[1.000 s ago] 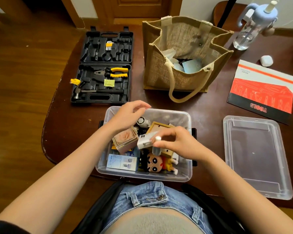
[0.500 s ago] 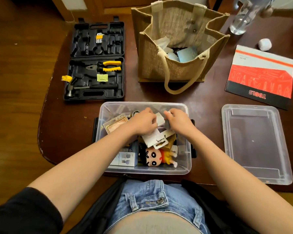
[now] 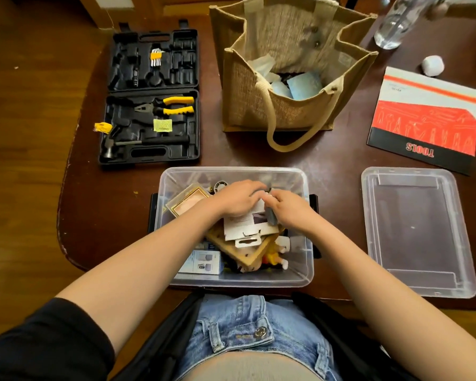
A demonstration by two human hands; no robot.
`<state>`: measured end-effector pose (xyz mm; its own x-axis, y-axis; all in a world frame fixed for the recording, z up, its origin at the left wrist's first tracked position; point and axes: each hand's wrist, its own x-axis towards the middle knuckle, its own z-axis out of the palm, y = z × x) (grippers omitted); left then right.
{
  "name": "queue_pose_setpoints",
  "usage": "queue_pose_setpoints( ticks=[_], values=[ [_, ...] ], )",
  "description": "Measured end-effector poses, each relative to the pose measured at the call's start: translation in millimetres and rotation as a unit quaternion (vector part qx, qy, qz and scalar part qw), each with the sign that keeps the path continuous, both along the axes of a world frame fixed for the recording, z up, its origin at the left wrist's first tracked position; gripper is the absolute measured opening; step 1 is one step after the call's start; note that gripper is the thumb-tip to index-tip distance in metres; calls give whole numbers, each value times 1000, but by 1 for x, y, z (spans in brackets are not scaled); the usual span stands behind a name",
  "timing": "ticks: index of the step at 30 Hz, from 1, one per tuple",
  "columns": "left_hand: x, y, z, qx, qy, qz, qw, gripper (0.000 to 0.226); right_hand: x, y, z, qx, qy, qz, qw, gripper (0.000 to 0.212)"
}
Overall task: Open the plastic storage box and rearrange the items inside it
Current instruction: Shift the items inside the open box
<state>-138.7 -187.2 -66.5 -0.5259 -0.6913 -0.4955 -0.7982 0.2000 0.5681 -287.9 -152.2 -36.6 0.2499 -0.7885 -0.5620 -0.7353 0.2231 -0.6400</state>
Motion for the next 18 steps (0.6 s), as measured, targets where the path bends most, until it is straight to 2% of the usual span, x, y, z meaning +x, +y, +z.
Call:
queue_pose_setpoints(
  ticks=[4, 7, 11, 13, 16, 17, 18],
  values=[
    [-7, -3, -5, 13, -93, -87, 992, 37, -17, 13, 4, 55, -58, -53, 995, 33],
    [-7, 2, -10, -14, -125, -135, 983, 38, -24, 14, 1, -33, -59, -124, 990, 27],
    [-2, 4, -16, -27, -92, -140, 986, 48, -22, 9, -3, -168, 8, -168, 971, 24],
    [-3, 1, -17, -5, -79, -119, 990, 46, -23, 7, -4, -194, 43, -189, 962, 21],
    [-12, -2, -18, 12, -16, -72, 997, 30, -28, 5, -5, -205, 40, -199, 958, 17],
    [-17, -2, -18, 21, 7, -64, 998, 34, -29, 4, -4, -205, 44, -192, 959, 16],
    [-21, -3, -17, 36, 20, -61, 997, 48, -30, 4, -3, -206, 54, -183, 960, 15]
  ],
)
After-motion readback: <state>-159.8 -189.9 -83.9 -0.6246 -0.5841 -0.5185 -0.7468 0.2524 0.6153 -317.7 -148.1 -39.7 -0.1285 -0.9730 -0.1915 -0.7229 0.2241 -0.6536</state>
